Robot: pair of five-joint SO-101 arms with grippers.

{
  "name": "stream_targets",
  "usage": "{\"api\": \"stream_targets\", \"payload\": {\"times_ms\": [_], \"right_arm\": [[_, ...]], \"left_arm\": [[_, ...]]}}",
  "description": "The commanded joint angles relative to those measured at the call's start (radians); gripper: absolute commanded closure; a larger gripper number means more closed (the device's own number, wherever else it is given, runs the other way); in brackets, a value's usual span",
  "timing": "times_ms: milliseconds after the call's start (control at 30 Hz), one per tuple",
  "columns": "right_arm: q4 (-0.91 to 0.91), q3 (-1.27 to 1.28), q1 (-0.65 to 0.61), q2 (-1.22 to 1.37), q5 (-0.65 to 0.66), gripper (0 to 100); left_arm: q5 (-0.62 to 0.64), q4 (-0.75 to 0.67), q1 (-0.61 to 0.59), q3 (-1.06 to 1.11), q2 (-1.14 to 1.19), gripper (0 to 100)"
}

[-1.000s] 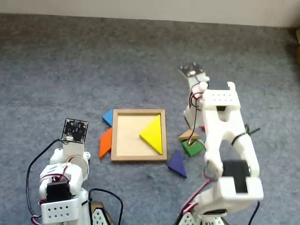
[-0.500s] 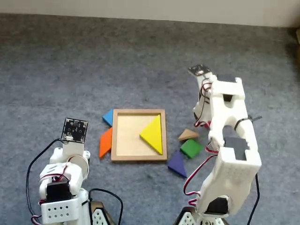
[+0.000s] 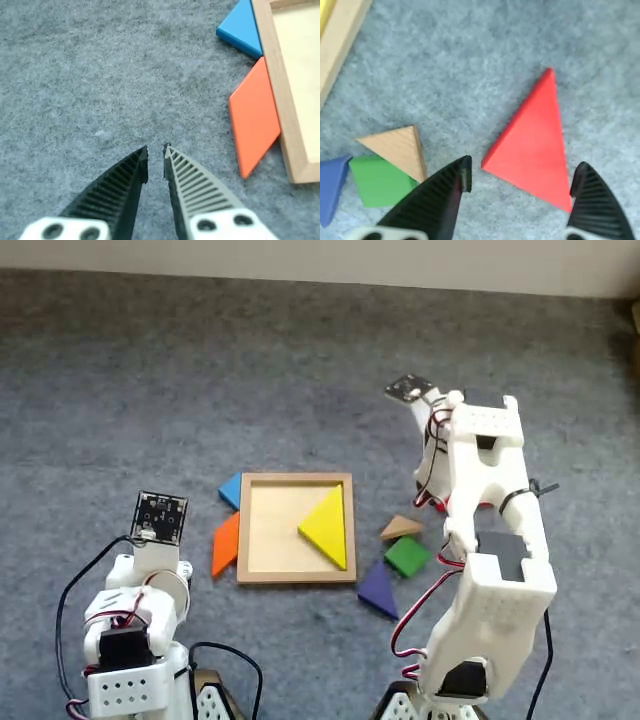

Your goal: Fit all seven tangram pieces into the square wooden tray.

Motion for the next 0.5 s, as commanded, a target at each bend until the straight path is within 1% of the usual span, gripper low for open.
{"api": "stream_targets", "payload": {"times_ms": [0, 167, 467], "right_arm": [[0.010, -0.061, 0.018, 0.022, 0.028, 68.8], [0.018, -0.062, 0.041, 0.116, 0.063, 68.8], [0.018, -0.064, 0.067, 0.122, 0.069, 69.0]], "left_arm": [[0.000, -0.017, -0.010, 0.021, -0.036, 93], [0.000, -0.017, -0.010, 0.021, -0.036, 93], [0.000, -0.017, -0.010, 0.021, -0.036, 93]]}}
